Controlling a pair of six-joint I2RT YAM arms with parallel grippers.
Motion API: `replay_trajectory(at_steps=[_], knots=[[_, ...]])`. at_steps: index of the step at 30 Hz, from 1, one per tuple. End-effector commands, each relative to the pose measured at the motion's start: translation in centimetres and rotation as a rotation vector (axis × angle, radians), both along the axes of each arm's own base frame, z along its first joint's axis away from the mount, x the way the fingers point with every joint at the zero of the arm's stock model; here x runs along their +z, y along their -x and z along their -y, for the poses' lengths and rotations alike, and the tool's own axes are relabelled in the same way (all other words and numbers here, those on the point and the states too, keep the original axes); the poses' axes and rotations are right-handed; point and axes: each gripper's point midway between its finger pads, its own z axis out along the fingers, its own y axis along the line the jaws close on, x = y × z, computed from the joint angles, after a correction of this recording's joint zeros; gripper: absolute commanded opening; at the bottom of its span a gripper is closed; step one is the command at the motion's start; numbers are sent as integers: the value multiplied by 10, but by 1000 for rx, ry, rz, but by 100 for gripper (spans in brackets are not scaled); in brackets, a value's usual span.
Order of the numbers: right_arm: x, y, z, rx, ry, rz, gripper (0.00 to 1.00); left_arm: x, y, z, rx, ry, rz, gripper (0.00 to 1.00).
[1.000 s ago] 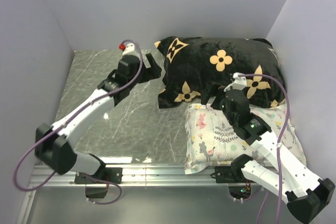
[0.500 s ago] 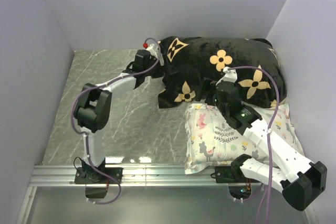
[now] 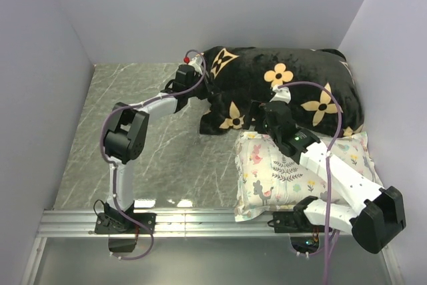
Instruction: Remove the pillowcase from the pillow
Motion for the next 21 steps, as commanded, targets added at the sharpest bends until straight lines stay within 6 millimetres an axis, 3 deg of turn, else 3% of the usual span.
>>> replay_trajectory(at_steps=[1, 3, 4, 8, 9, 12, 13, 16, 18, 21], knots=[[27, -17, -7, 0, -19, 71, 99, 98, -14, -51, 227, -31, 157, 0], [33, -21, -9, 3, -13, 78, 99, 115, -8, -76, 307, -79, 160, 0], [32, -24, -9, 0, -5, 72, 99, 149, -1, -95, 382, -77, 210, 0], [43, -32, -14, 8, 6, 76, 99, 205, 24, -145, 516, -99, 256, 0], [53, -35, -17, 13, -4, 92, 99, 220, 31, -154, 539, -112, 280, 0], [68, -40, -23, 33, -13, 106, 99, 273, 63, -187, 627, -104, 366, 0], [71, -41, -24, 40, -8, 109, 99, 300, 81, -197, 648, -76, 416, 0], [86, -43, -26, 52, -9, 135, 99, 350, 114, -214, 669, -52, 511, 0], [96, -42, -32, 83, -22, 153, 99, 378, 131, -214, 636, -39, 560, 0], [106, -34, -50, 173, -25, 192, 99, 400, 146, -212, 592, -30, 598, 0]])
